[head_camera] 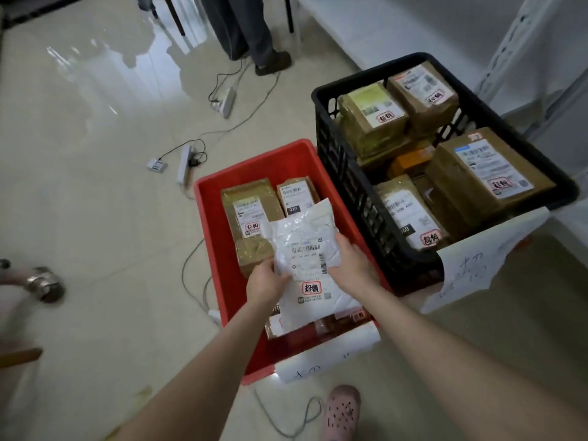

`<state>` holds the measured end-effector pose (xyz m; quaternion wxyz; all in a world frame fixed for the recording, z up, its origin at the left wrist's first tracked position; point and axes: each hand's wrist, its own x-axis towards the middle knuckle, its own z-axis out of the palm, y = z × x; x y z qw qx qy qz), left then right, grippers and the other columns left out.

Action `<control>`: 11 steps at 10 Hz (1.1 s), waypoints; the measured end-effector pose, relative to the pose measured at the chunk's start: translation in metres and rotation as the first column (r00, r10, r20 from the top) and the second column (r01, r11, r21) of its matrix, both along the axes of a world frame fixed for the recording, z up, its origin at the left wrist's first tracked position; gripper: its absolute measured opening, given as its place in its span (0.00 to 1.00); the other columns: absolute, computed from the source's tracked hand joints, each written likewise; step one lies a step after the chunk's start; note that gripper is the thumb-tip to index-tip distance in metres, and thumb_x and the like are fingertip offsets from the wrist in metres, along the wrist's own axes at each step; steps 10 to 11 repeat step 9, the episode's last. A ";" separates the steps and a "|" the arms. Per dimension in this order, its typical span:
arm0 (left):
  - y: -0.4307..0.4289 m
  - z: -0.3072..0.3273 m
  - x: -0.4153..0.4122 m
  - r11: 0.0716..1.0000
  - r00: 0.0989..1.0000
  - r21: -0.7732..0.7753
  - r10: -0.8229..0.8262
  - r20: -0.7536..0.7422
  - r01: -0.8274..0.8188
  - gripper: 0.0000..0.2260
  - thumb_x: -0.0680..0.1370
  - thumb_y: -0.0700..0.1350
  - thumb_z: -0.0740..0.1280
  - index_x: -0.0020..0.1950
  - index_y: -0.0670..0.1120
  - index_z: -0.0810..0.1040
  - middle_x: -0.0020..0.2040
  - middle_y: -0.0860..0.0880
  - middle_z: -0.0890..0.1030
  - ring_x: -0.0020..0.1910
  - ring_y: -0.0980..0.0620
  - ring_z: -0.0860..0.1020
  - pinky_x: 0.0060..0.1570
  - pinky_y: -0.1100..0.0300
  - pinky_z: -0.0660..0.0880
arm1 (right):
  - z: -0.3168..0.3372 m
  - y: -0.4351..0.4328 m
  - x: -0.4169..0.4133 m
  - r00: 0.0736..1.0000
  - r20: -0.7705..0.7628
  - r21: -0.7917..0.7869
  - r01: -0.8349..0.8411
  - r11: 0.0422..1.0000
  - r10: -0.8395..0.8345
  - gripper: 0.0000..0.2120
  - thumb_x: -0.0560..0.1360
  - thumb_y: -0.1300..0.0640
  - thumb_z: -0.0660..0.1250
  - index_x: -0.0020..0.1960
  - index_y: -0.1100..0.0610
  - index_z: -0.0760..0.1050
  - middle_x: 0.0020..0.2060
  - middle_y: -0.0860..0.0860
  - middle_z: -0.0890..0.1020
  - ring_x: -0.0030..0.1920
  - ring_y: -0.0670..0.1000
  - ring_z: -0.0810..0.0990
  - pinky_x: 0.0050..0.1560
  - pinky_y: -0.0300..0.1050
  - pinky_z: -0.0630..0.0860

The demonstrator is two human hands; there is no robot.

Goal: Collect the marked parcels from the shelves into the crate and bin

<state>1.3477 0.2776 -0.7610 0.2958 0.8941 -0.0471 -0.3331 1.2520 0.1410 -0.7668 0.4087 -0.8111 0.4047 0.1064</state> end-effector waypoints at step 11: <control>-0.038 -0.012 -0.034 0.734 0.771 0.419 -0.627 0.115 0.535 0.29 0.77 0.47 0.66 0.75 0.47 0.59 0.72 0.46 0.63 0.65 0.45 0.70 0.43 0.55 0.75 | -0.028 -0.006 -0.040 0.975 -0.182 -0.106 -0.148 0.983 0.127 0.34 0.76 0.55 0.64 0.76 0.44 0.51 0.72 0.52 0.61 0.67 0.58 0.68 0.62 0.53 0.72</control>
